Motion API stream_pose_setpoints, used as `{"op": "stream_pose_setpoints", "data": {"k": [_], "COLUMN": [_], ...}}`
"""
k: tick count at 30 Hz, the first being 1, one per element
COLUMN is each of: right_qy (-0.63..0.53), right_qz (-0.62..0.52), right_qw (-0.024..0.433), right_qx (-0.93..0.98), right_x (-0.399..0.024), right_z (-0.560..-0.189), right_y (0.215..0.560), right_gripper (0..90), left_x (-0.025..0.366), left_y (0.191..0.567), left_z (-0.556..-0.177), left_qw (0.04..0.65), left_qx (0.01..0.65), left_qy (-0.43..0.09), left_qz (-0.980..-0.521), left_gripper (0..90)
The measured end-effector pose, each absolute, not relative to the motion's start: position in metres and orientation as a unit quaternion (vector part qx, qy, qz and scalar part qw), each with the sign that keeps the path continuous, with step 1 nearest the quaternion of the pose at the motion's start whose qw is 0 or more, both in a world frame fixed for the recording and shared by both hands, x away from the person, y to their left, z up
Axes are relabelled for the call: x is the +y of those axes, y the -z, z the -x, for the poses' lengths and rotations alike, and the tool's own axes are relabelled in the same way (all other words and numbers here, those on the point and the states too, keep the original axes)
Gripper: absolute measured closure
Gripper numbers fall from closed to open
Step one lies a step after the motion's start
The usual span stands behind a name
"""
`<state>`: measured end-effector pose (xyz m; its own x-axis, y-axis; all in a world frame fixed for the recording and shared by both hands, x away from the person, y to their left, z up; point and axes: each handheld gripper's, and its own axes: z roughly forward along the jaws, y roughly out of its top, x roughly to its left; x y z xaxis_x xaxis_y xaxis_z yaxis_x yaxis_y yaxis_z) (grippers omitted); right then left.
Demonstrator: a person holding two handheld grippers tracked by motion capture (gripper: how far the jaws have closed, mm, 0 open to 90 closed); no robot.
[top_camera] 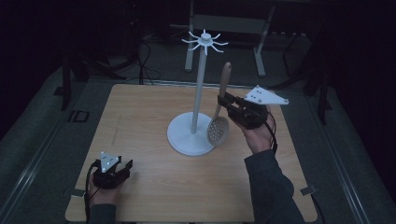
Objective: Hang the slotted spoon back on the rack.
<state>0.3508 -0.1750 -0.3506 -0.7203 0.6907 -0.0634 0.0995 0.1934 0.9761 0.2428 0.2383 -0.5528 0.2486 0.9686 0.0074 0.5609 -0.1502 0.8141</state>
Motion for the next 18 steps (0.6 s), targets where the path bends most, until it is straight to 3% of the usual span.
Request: {"op": "stream_pose_setpoints", "data": {"k": [18], "right_qy": [-0.570], "right_qz": [-0.285], "right_qw": [0.252], "right_qx": [0.728], "right_x": [-0.169], "right_z": [-0.364], "right_y": [0.338], "right_gripper": [75.1], "left_x": [0.240], "left_y": [0.552], "left_z": [-0.243], "left_qw": [0.362], "left_qx": [0.546], "left_qy": [-0.284], "left_qz": [-0.700], "left_gripper": [51.8]}}
